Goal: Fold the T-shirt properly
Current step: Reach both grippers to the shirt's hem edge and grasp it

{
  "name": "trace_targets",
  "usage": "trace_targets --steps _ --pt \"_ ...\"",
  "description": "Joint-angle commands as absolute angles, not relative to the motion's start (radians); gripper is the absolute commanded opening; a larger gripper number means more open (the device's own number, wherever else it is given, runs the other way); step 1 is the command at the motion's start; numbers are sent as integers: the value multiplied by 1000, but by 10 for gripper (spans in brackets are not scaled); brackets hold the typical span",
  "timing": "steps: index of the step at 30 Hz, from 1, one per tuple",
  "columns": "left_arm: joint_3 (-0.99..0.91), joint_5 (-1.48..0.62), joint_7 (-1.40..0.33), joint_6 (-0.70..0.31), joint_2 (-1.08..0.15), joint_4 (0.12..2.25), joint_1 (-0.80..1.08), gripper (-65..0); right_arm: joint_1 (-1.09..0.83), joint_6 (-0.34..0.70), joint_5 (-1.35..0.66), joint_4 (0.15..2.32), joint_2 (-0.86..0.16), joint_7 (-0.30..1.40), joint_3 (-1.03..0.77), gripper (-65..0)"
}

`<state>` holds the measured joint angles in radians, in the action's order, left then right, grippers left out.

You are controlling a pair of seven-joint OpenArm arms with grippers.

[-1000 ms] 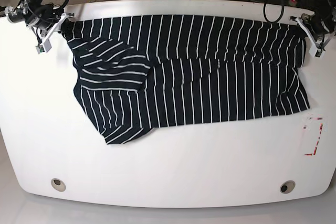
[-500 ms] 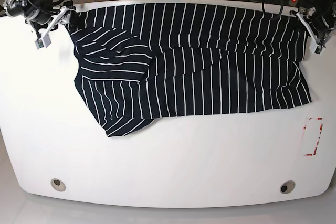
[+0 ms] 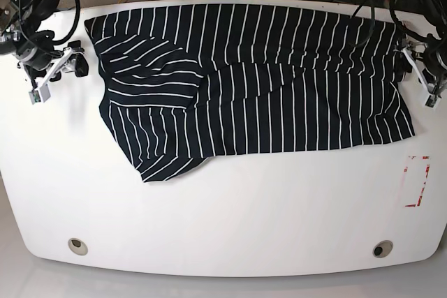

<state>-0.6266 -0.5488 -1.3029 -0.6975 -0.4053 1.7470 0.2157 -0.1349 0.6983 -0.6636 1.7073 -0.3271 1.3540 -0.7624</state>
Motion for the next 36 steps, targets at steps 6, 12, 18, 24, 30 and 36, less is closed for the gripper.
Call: trace_targets --steps 6,12,18,24,30,36 --pt "-576 -545 -1288 -698 -427 1693 1 -257 145 698 -456 1514 -346 1271 -605 -208" --pt "-489 -547 -1170 -698 -427 1483 -148 -257 331 698 -351 1276 -348 1145 -473 -208" --pt "-455 -547 -1040 -698 -427 1323 -217 -257 484 698 -289 1032 -349 992 -412 -208" --pt "-400 -545 -929 -698 -433 1164 -265 -258 607 698 -278 773 -375 808 -315 -208" --pt "-390 -519 -912 -698 -432 1132 -268 -258 665 698 -275 573 -375 628 -266 -208" --pt "-394 -456 -912 -698 -427 1158 -266 -258 662 698 -280 506 -351 536 -193 -220"
